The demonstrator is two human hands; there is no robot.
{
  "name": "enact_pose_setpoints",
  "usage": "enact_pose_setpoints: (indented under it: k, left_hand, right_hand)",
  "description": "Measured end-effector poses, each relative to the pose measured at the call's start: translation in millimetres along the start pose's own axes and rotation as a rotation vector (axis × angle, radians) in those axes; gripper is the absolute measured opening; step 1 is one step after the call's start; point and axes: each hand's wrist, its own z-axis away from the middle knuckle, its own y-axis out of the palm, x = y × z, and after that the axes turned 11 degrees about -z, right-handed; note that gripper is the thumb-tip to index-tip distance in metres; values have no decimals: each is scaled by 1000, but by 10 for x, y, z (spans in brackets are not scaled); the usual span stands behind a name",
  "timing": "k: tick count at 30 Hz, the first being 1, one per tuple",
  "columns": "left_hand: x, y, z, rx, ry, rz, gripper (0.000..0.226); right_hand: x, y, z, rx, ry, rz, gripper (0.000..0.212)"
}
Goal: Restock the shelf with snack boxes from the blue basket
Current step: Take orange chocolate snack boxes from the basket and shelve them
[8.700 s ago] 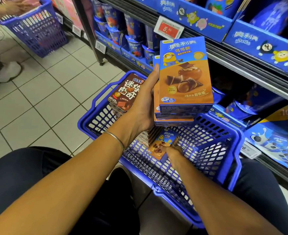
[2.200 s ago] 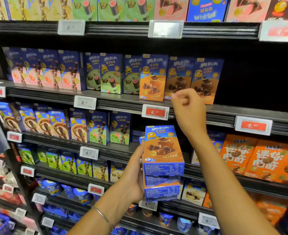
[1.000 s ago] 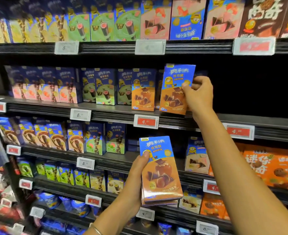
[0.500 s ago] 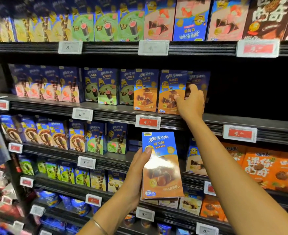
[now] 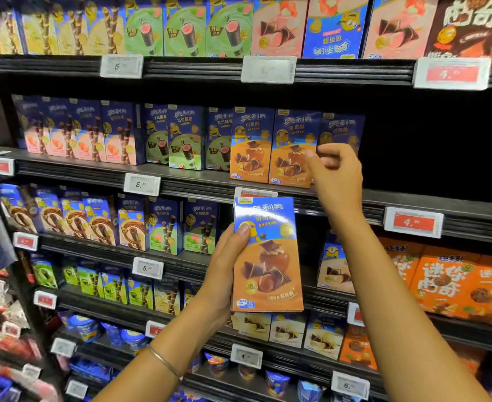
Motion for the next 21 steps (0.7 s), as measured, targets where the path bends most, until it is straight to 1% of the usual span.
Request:
enact_pose_setpoints:
  k: [2, 3, 4, 6, 7, 8, 10, 13, 15, 17, 18, 20, 21]
  left_hand:
    - [6, -6, 7, -11, -4, -6, 78]
    - [7, -3, 21, -14, -4, -4, 78]
    - [4, -3, 35, -14, 4, 3, 79]
    - [-22, -13, 52, -11, 60, 10, 84]
    - [-46, -25, 57, -9, 105, 3, 87]
    - [-70, -35, 52, -8, 156, -9, 91]
    - [-123, -48, 45, -34, 262, -61, 103]
    - [-229, -27, 22, -130, 380, -149, 121]
    - [-287, -12, -13, -167, 402, -201, 125]
    - [-292, -15, -53, -184, 415, -256, 120]
    - [-278, -20, -75, -208, 419, -277, 118]
    - [-224, -35, -100, -265, 417, -299, 109]
    - [-195, -49, -116, -294, 414, -306, 96]
  right_hand:
    - [135, -72, 271, 206, 112, -128, 21]
    - [185, -101, 402, 312, 185, -139, 24]
    - [214, -128, 522, 394, 251, -128, 31]
    - [234, -194, 704, 506, 352, -119, 56]
    - [238, -223, 771, 547, 398, -134, 64]
    - [238, -249, 816, 591, 433, -161, 68]
    - [239, -277, 878, 670, 451, -222, 64]
    - [223, -252, 915, 681, 393, -284, 62]
    - [230, -225, 906, 646, 347, -310, 47]
    - [253, -219, 885, 649, 325, -323, 34]
    - [251, -227, 868, 658, 321, -329, 32]
    - [246, -261, 853, 657, 333, -363, 35]
    - [241, -281, 845, 646, 355, -398, 39]
